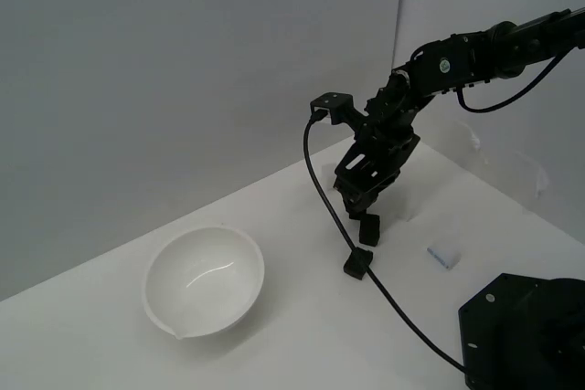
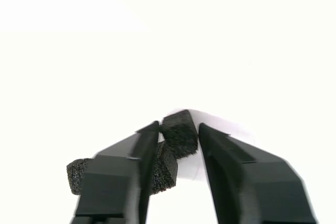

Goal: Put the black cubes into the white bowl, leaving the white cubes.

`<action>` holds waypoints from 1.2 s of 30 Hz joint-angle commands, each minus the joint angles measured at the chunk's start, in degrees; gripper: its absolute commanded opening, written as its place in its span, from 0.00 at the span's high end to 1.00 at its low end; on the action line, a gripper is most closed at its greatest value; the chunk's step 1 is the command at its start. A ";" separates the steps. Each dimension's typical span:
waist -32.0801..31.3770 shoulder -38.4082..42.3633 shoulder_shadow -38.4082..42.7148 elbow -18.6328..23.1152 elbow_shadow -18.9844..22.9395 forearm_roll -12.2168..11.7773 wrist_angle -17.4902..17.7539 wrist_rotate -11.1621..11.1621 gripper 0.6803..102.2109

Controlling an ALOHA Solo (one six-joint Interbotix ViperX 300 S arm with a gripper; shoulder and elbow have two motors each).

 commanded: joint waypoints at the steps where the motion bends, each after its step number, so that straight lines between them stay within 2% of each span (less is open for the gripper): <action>1: -0.70 0.88 1.32 -0.88 -1.23 -0.62 0.09 0.18 0.73; 4: -0.70 0.97 1.32 -0.88 -1.23 -0.53 0.35 0.26 0.80; 7: -0.79 1.58 2.11 -1.05 -1.41 -0.53 0.79 0.26 0.98; 11: -0.70 4.57 5.10 -1.41 -1.85 -0.26 2.11 0.26 0.98; 14: -0.70 7.47 8.09 -2.64 -2.99 -0.62 5.10 0.18 0.98; 16: -1.05 9.76 10.20 -3.43 -3.96 -1.49 6.86 0.00 0.98; 21: -4.75 15.47 15.91 -5.27 -5.71 -4.57 7.82 -0.88 0.98; 25: -10.20 17.40 17.75 -7.21 -7.65 -6.68 7.82 -2.81 0.98; 30: -18.72 16.35 16.61 -10.28 -10.55 -6.77 7.56 -6.68 0.98; 36: -25.14 12.39 12.83 -14.50 -14.85 -6.86 7.56 -8.26 0.98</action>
